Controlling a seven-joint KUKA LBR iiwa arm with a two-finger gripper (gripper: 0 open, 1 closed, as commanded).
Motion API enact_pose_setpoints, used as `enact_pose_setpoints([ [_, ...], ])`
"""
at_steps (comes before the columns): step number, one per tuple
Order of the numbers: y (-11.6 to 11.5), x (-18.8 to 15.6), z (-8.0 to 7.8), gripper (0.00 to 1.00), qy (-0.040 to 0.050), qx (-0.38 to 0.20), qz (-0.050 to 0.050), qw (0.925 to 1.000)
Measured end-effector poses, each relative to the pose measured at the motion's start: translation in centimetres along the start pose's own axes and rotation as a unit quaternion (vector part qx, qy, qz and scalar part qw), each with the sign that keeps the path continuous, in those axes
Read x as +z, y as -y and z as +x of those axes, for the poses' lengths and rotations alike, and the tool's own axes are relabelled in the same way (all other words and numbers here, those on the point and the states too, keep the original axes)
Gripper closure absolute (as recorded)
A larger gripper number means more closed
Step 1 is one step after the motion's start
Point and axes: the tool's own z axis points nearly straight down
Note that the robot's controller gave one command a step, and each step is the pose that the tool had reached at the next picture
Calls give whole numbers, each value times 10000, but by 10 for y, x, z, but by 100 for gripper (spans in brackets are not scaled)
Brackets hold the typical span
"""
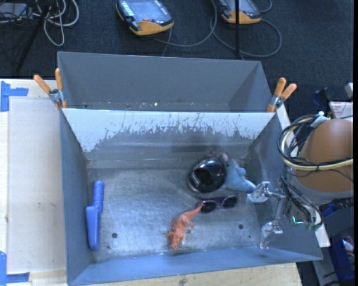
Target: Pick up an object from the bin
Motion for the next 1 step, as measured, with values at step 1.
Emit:
enact_pose_setpoints([
  [1,0,-4,-2,0,36,-16,8,10000],
])
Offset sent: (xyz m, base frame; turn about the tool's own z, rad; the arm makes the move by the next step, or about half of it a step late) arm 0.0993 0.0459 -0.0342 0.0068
